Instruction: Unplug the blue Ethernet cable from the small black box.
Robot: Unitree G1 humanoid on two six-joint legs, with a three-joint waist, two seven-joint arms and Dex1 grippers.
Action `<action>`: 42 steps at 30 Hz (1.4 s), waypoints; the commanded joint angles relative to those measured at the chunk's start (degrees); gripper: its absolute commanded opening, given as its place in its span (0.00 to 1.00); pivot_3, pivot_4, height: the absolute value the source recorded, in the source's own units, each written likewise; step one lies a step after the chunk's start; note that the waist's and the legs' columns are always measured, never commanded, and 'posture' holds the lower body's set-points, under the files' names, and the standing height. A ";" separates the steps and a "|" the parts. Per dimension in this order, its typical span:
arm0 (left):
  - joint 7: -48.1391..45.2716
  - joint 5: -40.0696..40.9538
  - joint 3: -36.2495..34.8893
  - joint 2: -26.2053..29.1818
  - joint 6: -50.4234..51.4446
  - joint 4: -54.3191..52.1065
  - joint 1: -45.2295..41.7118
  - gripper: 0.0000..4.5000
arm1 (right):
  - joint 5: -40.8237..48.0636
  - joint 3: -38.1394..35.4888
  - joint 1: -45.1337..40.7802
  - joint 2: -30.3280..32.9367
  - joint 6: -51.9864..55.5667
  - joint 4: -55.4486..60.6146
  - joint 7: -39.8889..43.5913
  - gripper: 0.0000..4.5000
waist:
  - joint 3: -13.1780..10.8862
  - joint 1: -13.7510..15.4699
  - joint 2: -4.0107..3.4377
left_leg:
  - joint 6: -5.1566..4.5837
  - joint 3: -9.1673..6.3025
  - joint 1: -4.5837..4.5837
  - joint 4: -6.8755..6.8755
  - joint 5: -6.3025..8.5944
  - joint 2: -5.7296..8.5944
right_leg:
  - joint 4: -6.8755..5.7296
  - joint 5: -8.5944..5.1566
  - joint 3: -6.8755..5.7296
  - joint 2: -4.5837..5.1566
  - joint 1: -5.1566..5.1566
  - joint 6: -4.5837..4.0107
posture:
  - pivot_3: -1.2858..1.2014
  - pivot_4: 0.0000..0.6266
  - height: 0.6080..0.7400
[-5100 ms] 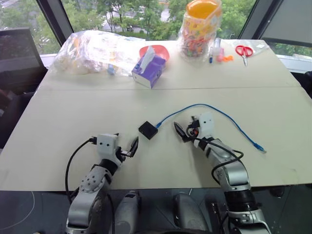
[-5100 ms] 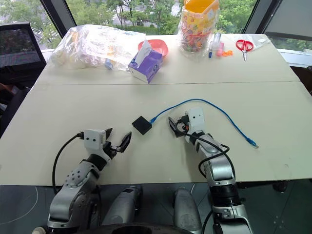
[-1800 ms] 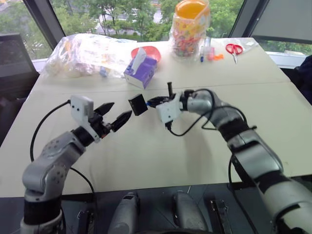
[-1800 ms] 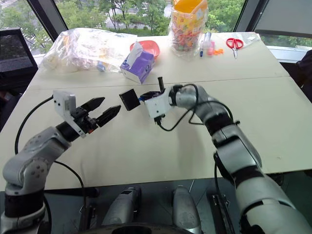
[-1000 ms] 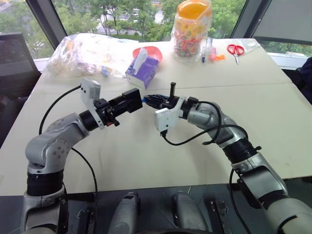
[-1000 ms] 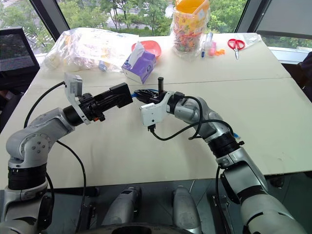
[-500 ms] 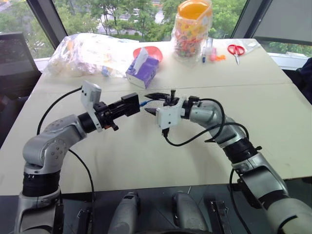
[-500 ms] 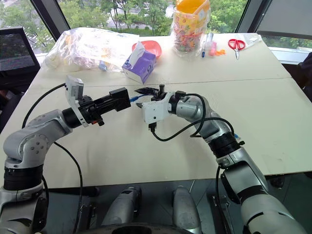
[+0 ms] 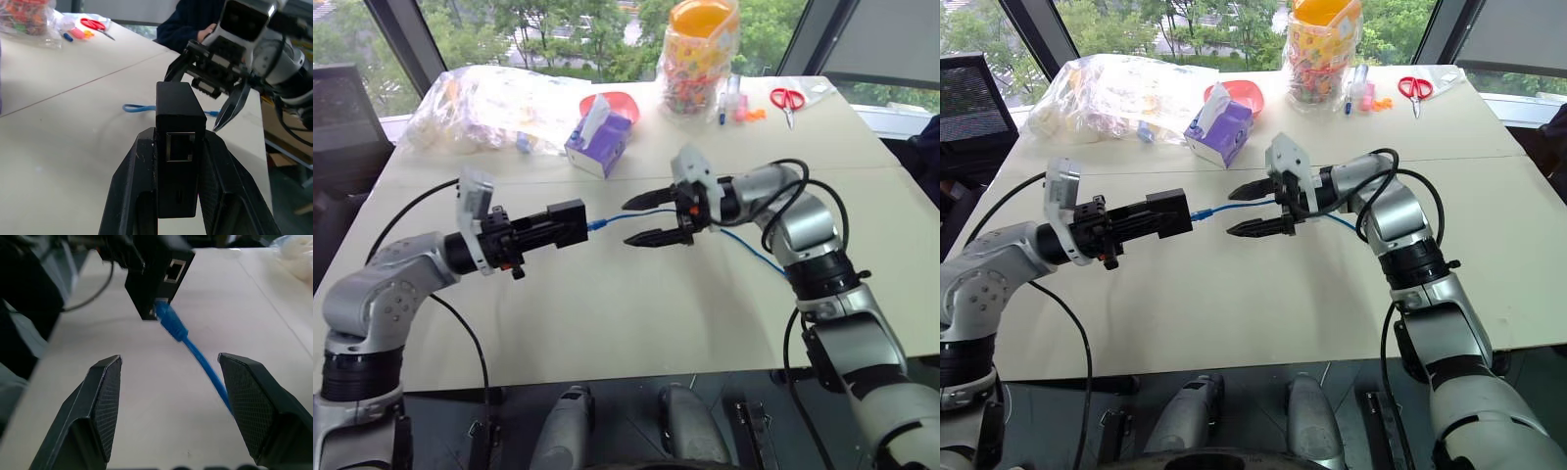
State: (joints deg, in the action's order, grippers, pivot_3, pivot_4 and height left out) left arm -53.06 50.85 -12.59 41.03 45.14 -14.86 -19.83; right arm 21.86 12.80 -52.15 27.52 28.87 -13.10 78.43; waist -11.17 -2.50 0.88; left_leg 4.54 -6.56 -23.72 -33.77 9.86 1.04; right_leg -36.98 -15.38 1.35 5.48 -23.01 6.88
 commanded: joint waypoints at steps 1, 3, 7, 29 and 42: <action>-1.30 2.10 -1.66 1.12 0.33 -2.14 -0.47 0.11 | 4.53 -1.61 -2.18 -1.70 6.06 1.17 0.89 0.72 | 0.00 0.00 0.00 | 0.00 0.00 -0.12 -0.01 0.00 0.00 | 0.00 0.00 0.00 0.00 -0.10 0.01 | 0.52 0.24 0.90; -1.30 2.39 -1.64 1.22 0.48 -2.18 -0.98 0.11 | 5.21 -1.76 -2.65 -2.59 7.79 1.37 0.52 0.72 | 0.00 0.00 0.00 | 0.00 -0.01 -0.34 -0.04 0.00 0.00 | -0.02 0.02 -0.02 -0.01 -0.32 0.02 | 0.52 0.24 0.90; -0.72 3.47 -1.85 1.08 0.86 -2.61 -1.77 0.11 | 5.15 -1.01 -2.52 -3.63 9.03 1.64 0.25 0.72 | 0.00 0.08 0.00 | 0.00 -0.01 -0.64 -0.11 -0.01 0.01 | -0.02 0.08 -0.05 -0.01 -0.54 0.13 | 0.52 0.24 0.90; 0.26 5.34 -1.60 1.25 1.53 -3.74 -1.30 0.11 | 3.31 0.99 -3.07 -5.77 9.70 0.14 0.84 0.22 | 0.00 -0.06 0.00 | 0.00 -0.01 -0.65 -0.11 -0.01 0.01 | -0.03 0.10 -0.07 -0.02 -0.55 0.18 | 0.52 0.24 0.90; 0.47 5.55 -1.04 1.38 1.41 -4.54 -0.71 0.11 | 3.61 1.90 -3.83 -5.85 10.41 0.11 1.88 0.22 | 0.00 -0.03 0.00 | 0.00 -0.01 -0.65 -0.12 -0.01 0.01 | -0.05 0.11 -0.07 -0.02 -0.55 0.18 | 0.52 0.24 0.90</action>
State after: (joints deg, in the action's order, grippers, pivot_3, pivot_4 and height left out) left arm -52.43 55.73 -12.68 42.14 47.02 -17.68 -20.43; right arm 24.71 14.52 -53.91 22.30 39.25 -13.90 79.31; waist -11.17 -2.53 0.88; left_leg 4.53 -6.57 -24.37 -33.89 9.85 1.05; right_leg -37.03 -15.27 1.28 5.46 -23.56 7.06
